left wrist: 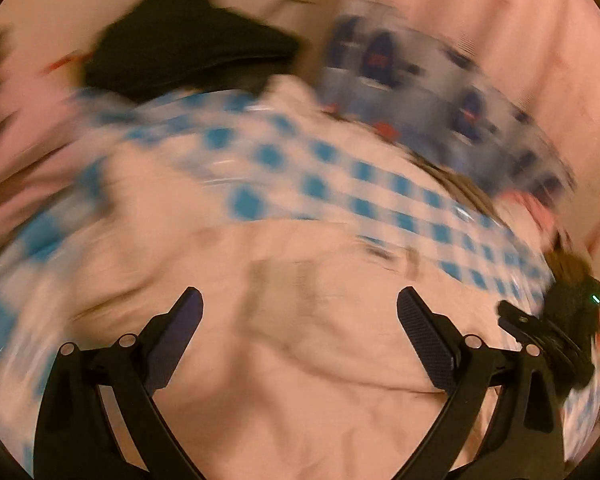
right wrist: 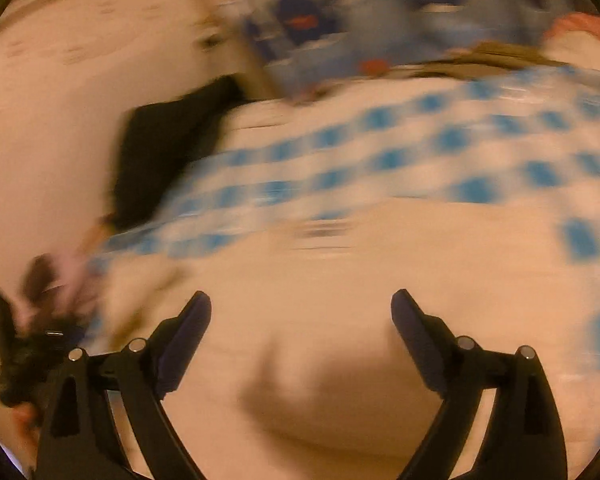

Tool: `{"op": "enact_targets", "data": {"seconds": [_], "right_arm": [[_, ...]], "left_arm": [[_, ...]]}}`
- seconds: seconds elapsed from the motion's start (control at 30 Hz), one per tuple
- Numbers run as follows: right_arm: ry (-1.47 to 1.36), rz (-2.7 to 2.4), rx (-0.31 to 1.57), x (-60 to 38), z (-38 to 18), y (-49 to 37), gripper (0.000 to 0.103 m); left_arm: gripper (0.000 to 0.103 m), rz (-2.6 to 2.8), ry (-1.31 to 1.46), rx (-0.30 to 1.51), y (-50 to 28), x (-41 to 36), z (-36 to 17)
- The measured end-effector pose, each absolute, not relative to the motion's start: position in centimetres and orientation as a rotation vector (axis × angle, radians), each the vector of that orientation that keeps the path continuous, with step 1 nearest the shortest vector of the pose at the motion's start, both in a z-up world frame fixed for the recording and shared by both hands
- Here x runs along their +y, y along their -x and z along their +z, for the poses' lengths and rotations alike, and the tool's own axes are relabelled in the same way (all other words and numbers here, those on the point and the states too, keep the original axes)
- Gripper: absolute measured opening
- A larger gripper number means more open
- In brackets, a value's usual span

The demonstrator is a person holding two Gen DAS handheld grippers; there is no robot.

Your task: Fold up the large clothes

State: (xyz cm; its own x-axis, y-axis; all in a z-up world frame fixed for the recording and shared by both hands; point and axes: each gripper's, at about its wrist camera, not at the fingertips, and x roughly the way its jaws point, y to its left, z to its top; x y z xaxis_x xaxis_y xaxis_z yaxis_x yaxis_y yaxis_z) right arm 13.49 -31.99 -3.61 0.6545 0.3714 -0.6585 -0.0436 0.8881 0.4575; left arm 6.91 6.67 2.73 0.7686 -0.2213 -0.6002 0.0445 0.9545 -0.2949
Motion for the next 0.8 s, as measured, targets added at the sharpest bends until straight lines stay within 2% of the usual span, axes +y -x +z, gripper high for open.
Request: {"op": "enact_targets", "data": {"seconds": [0.1, 0.2, 0.27, 0.37, 0.43, 0.57, 0.67, 0.8], "right_arm": [[-0.441, 0.163, 0.906, -35.6, -6.7, -13.4, 0.088], [-0.491, 0.199, 1.004, -37.1, -11.3, -13.7, 0.089], [-0.502, 0.227, 0.990, -36.9, -11.6, -13.8, 0.095], [-0.455, 0.231, 1.010, -36.3, -11.6, -14.1, 0.096], [-0.464, 0.242, 0.994, -36.5, -11.5, -13.5, 0.096], [-0.489, 0.246, 0.975, -36.8, -11.5, -13.3, 0.096], [-0.472, 0.236, 0.971, -36.6, -11.5, -13.4, 0.096], [-0.457, 0.231, 0.963, -36.4, -11.5, -13.3, 0.097]], "left_arm": [[0.094, -0.233, 0.102, 0.727, -9.6, 0.5, 0.8], [0.094, -0.138, -0.090, 0.978, -13.7, -3.4, -6.3], [0.097, -0.125, -0.137, 1.004, -14.4, -3.7, -9.5], [0.096, -0.121, -0.179, 0.969, -13.1, -3.6, -7.0], [0.096, -0.109, -0.168, 0.873, -11.7, -2.0, -3.9], [0.096, 0.077, 0.039, 0.651, -8.0, 9.0, 5.1], [0.096, 0.209, 0.301, 0.693, -8.8, 18.9, 7.0], [0.096, 0.217, 0.444, 0.839, -12.2, 24.3, 4.9]]}}
